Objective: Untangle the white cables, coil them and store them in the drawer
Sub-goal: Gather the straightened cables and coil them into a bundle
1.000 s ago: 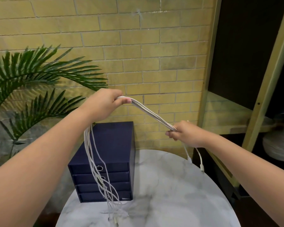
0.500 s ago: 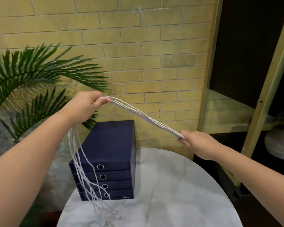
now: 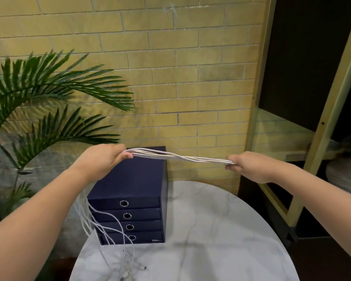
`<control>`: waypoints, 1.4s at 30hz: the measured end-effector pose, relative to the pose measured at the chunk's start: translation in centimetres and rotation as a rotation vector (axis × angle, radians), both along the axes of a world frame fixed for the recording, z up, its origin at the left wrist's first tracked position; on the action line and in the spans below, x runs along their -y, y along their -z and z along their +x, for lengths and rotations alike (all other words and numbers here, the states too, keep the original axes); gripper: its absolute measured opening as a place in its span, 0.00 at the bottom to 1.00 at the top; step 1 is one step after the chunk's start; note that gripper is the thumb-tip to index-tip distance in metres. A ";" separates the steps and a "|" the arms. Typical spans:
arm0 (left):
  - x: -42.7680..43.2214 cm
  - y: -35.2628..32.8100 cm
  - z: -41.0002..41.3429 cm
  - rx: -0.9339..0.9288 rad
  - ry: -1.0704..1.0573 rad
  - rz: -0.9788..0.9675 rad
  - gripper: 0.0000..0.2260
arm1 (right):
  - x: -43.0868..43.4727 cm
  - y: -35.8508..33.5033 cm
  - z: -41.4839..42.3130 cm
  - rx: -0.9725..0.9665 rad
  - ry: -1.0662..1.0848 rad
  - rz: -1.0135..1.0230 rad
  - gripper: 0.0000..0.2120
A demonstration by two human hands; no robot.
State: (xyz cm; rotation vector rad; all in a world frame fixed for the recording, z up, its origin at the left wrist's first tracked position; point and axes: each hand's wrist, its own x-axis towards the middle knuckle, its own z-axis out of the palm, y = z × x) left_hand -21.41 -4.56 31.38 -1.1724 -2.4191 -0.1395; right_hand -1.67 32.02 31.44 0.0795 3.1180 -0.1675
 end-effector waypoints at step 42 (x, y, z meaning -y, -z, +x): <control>-8.4 11.4 14.5 0.919 -0.034 0.330 0.23 | 6.3 0.1 -2.6 0.398 0.054 0.052 0.15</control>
